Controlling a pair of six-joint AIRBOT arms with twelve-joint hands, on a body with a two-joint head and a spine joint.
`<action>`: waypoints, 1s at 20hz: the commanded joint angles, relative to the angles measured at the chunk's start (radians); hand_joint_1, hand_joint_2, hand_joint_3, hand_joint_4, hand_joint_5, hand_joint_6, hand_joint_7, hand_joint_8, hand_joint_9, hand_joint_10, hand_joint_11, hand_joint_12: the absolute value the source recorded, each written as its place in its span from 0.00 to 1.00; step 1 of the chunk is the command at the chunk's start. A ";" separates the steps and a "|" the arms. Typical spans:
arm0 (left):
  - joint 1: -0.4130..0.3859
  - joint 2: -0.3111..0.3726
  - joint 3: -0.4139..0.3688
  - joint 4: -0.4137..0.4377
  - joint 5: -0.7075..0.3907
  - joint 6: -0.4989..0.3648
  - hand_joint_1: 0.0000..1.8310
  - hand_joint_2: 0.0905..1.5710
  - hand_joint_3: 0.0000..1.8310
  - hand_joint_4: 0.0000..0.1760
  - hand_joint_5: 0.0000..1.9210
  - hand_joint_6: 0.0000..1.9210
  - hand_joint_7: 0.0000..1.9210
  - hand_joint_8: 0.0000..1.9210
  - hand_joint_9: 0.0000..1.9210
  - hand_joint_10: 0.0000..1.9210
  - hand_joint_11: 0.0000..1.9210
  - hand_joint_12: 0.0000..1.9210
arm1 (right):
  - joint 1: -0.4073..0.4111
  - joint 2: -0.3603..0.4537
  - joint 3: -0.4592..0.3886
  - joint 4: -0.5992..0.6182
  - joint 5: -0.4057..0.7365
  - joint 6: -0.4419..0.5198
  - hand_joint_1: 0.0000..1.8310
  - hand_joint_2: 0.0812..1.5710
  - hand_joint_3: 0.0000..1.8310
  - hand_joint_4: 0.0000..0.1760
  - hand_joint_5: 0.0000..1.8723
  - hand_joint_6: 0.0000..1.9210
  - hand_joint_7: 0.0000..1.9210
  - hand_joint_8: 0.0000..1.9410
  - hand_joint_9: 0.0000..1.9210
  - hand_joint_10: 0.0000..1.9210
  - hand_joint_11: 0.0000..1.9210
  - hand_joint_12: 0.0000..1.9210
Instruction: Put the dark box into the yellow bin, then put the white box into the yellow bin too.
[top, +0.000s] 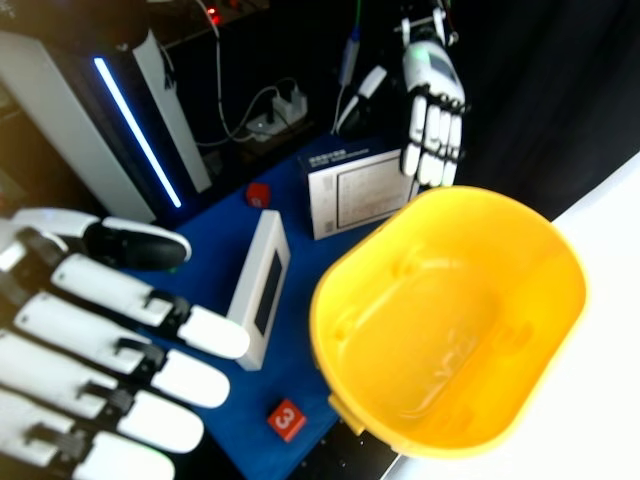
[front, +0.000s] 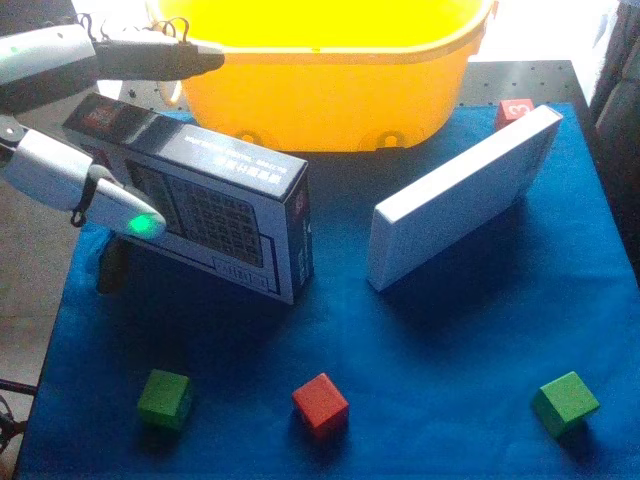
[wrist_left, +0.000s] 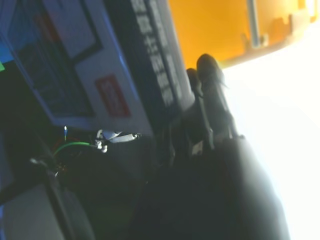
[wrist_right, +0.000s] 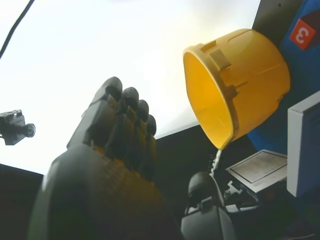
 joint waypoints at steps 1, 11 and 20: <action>-0.012 -0.002 0.005 -0.048 -0.076 -0.007 0.51 0.42 0.00 0.00 0.16 0.01 0.19 0.01 0.21 0.01 0.17 0.07 | 0.018 0.001 0.003 0.011 0.117 -0.001 0.04 0.74 0.00 0.00 0.21 0.00 0.23 0.00 0.23 0.00 0.16 0.01; -0.020 -0.014 0.028 -0.030 -0.020 0.002 0.66 0.62 0.00 0.00 0.64 0.28 0.42 0.83 0.46 0.99 0.48 1.00 | 0.018 0.001 0.002 0.010 0.118 -0.001 0.04 0.74 0.00 0.00 0.22 0.00 0.23 0.00 0.23 0.00 0.16 0.01; -0.022 0.007 0.019 -0.093 -0.109 0.001 0.72 0.62 0.00 0.00 0.69 0.06 0.67 0.35 0.61 0.53 0.50 0.72 | 0.018 -0.002 0.003 0.010 0.118 -0.001 0.04 0.75 0.00 0.00 0.24 0.00 0.25 0.00 0.25 0.00 0.17 0.01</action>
